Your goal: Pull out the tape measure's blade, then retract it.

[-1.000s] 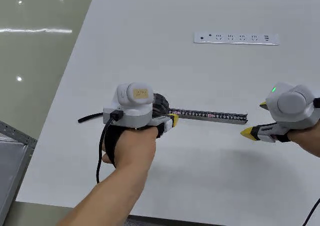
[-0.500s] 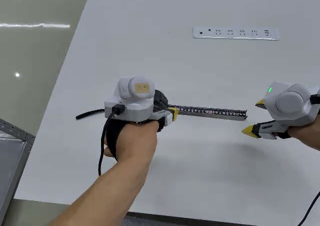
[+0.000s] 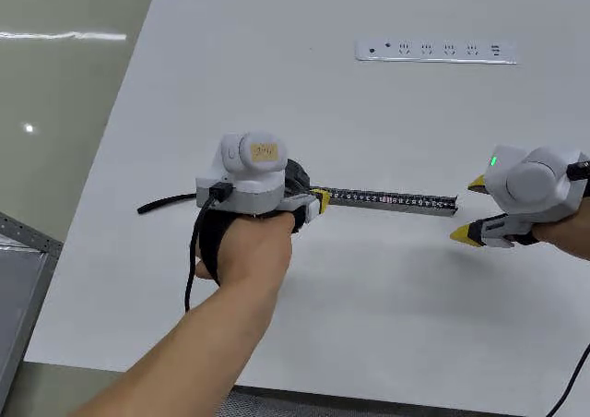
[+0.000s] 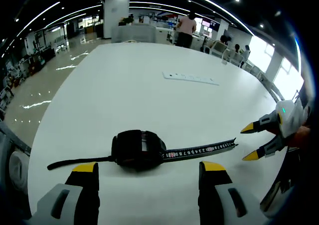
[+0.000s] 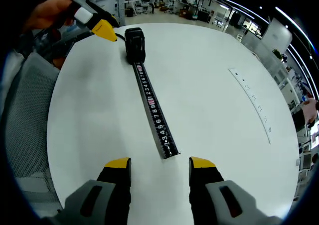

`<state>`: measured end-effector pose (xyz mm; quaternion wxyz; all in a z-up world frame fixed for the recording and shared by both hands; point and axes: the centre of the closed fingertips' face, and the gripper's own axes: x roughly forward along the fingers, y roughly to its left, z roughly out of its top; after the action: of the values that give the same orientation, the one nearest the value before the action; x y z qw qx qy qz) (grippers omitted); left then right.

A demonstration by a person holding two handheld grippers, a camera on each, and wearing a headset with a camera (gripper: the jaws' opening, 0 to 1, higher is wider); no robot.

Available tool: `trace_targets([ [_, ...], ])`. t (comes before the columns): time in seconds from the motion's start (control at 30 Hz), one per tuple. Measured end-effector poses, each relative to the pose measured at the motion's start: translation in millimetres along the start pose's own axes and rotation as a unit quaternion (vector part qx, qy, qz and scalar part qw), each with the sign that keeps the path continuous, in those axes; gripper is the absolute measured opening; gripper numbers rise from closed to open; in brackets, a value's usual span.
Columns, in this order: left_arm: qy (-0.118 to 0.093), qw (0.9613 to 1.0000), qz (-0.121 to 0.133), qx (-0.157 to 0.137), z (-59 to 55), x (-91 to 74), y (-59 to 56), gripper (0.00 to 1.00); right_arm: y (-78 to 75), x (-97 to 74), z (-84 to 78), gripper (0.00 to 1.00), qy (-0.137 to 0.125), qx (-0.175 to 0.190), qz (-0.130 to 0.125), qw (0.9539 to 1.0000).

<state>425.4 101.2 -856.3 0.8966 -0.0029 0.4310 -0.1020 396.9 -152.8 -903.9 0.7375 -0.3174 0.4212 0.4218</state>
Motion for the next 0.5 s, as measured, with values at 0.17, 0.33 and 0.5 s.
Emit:
trace_targets([
  [0.17, 0.001, 1.0, 0.0, -0.003, -0.8, 4.7, 0.2, 0.78, -2.8, 2.9, -2.6, 0.45, 0.0, -0.011, 0.009, 0.9999],
  [0.33, 0.002, 1.0, 0.001, -0.005, -1.2, 7.7, 0.5, 0.78, -6.4, 5.1, -3.6, 0.44, 0.004, -0.024, 0.015, 0.9996],
  [0.5, 0.003, 1.0, 0.001, -0.007, -1.3, 10.7, 1.0, 0.78, -9.2, 7.5, -4.6, 0.42, 0.008, -0.035, 0.021, 0.9991],
])
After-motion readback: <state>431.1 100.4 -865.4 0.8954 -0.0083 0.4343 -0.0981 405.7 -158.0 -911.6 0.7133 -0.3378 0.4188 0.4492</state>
